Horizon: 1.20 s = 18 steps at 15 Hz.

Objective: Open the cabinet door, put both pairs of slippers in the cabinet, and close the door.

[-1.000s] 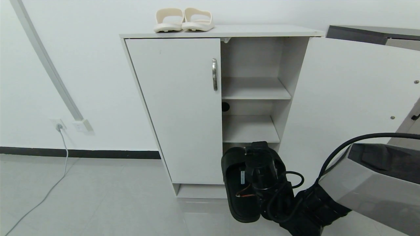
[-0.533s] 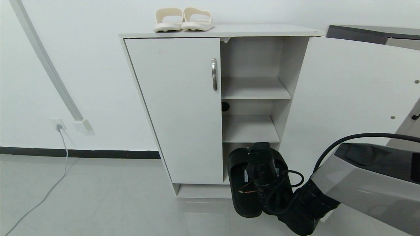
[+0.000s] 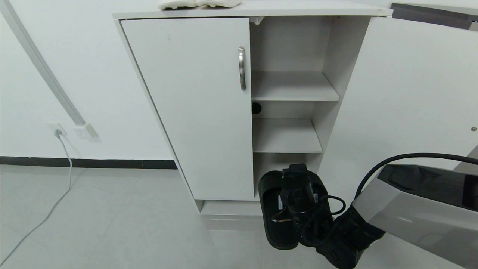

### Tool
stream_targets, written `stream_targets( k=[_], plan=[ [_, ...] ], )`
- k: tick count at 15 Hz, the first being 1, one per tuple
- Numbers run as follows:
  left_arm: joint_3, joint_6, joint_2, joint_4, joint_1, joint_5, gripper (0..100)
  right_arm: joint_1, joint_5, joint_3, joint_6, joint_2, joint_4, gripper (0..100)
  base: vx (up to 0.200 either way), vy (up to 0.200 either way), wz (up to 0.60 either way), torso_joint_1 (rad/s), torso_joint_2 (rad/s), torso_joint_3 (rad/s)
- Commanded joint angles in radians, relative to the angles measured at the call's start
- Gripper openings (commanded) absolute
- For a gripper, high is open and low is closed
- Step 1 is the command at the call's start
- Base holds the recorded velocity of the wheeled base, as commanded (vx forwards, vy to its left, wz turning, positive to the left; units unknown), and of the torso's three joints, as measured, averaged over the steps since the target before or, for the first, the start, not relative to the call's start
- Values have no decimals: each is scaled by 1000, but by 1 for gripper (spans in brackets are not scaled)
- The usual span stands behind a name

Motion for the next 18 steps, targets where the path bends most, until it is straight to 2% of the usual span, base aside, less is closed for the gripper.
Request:
stream_targets(
  k=[1, 6, 11, 13, 15, 17, 18],
  plan=[
    [0, 1, 3, 0, 0, 1, 0, 1, 0, -5, 0, -4, -1, 0, 0, 0, 0, 2, 7, -198],
    [0, -1, 1, 0, 0, 3, 0, -1, 0, -34, -3, -9, -1, 0, 0, 0, 0, 1, 1, -194],
    [0, 2, 1, 0, 0, 3, 0, -2, -8, -28, -35, -118, -18, 0, 0, 0, 0, 0, 0, -12],
    [0, 2, 1, 0, 0, 3, 0, -6, -11, -13, -110, -125, -117, 0, 0, 0, 0, 0, 0, 0],
    [0, 2, 1, 0, 0, 3, 0, -27, -12, 21, -213, -96, -281, 0, 0, 0, 0, 0, 0, 0],
    [0, 2, 1, 0, 0, 1, 0, -45, -18, 19, -256, -50, -364, 0, 0, 0, 0, 0, 0, 0],
    [0, 2, 3, 0, 0, 1, 0, -47, -20, 19, -256, -46, -364, 0, 0, 0, 0, 0, 0, 0]
  ],
)
